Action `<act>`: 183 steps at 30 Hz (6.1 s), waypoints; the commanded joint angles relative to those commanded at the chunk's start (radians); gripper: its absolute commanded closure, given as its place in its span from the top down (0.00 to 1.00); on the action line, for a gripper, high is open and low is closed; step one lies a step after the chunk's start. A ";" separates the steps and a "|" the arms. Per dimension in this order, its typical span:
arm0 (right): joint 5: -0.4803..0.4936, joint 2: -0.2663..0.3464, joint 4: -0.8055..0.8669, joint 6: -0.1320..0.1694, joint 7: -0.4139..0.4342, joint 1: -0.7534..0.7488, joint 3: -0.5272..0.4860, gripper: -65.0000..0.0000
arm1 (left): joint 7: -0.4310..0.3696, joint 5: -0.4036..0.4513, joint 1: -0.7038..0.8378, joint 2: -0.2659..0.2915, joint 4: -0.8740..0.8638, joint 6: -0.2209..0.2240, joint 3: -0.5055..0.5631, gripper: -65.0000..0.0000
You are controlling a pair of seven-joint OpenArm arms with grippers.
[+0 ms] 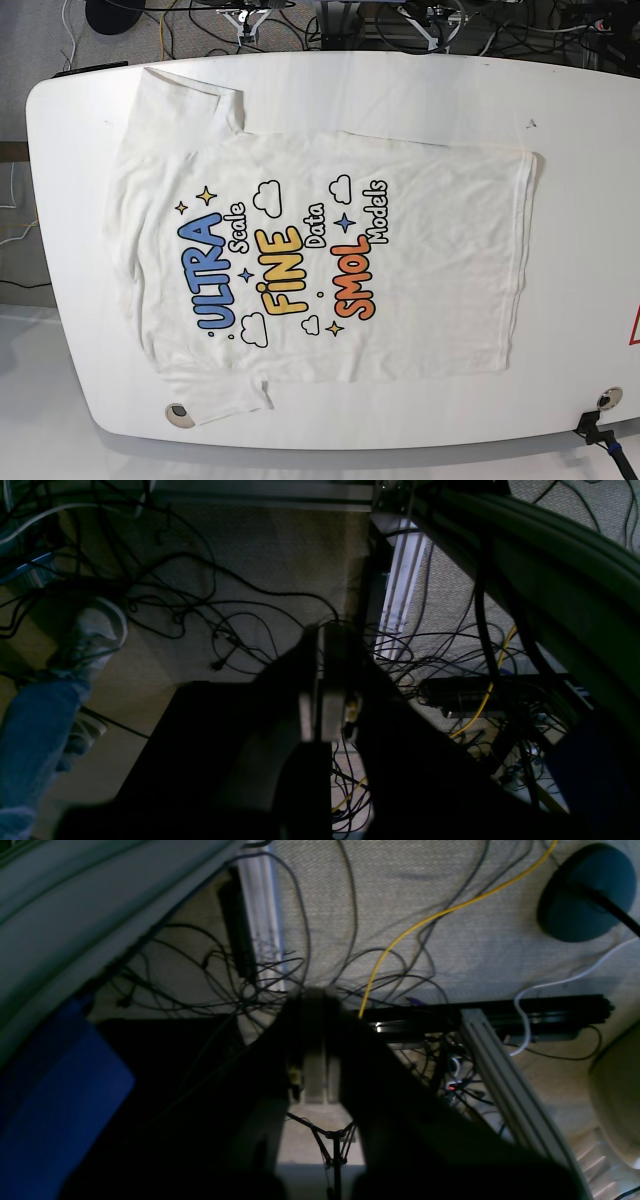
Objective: Fold the T-shirt properly
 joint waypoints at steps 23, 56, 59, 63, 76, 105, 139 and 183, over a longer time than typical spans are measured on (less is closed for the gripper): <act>-0.011 0.000 0.008 0.006 0.001 -0.011 0.002 0.00 | 0.010 -0.012 0.022 -0.001 -0.001 -0.003 0.005 0.02; -0.022 0.002 0.016 0.008 0.014 -0.019 0.004 0.00 | -0.037 -0.013 0.024 0.006 -0.012 -0.008 0.002 0.01; -0.022 0.004 0.014 0.008 0.015 -0.020 0.005 0.00 | -0.039 -0.012 0.027 0.008 -0.014 -0.007 0.003 0.00; -0.024 0.004 0.012 0.011 0.015 -0.021 0.006 0.00 | -0.037 -0.013 0.023 0.007 -0.014 -0.008 0.002 0.01; -0.025 0.005 0.011 0.013 0.022 -0.023 0.007 0.00 | -0.035 -0.018 0.026 0.005 -0.016 -0.008 -0.003 0.01; -0.042 0.007 0.025 0.007 0.028 -0.076 0.007 0.00 | -0.053 -0.013 0.141 -0.010 0.080 0.001 0.002 0.00; -0.053 0.014 0.223 0.059 0.043 -0.208 0.014 0.00 | -0.116 -0.044 0.221 -0.031 0.141 0.004 0.000 0.00; -0.022 0.022 0.423 0.090 0.052 -0.356 0.027 0.00 | -0.160 -0.050 0.483 -0.071 0.425 -0.008 -0.096 0.00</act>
